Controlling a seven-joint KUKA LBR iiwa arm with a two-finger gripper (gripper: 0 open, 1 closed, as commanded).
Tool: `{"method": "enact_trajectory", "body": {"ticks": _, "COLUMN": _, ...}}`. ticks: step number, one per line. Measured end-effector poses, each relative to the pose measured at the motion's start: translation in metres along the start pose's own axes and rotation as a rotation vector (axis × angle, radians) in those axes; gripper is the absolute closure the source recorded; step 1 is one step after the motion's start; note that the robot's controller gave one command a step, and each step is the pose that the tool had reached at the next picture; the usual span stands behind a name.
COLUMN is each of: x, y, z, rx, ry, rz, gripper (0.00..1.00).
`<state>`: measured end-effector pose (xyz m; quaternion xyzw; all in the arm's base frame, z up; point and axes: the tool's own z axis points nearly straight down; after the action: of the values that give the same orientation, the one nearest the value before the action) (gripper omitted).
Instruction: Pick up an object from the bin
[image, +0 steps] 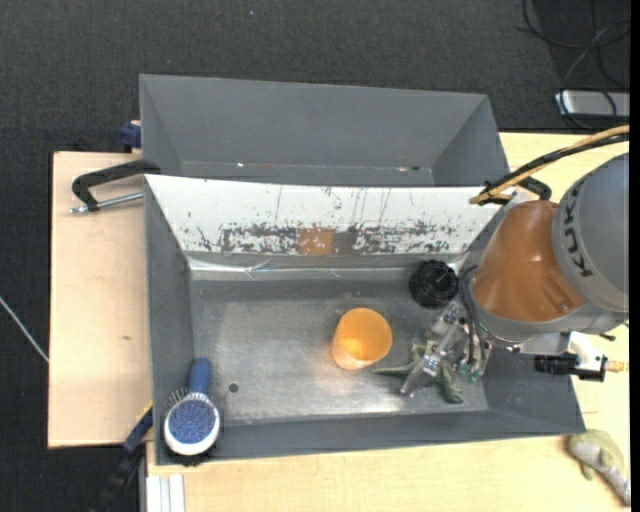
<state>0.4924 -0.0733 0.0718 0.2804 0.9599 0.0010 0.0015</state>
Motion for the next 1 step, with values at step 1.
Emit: {"method": "enact_trajectory", "body": {"ticks": 1, "x": -0.0160, "y": -0.0166, "z": 0.0003, "rx": -0.001, "ry": -0.003, "rz": 0.009, "gripper": 0.00}}
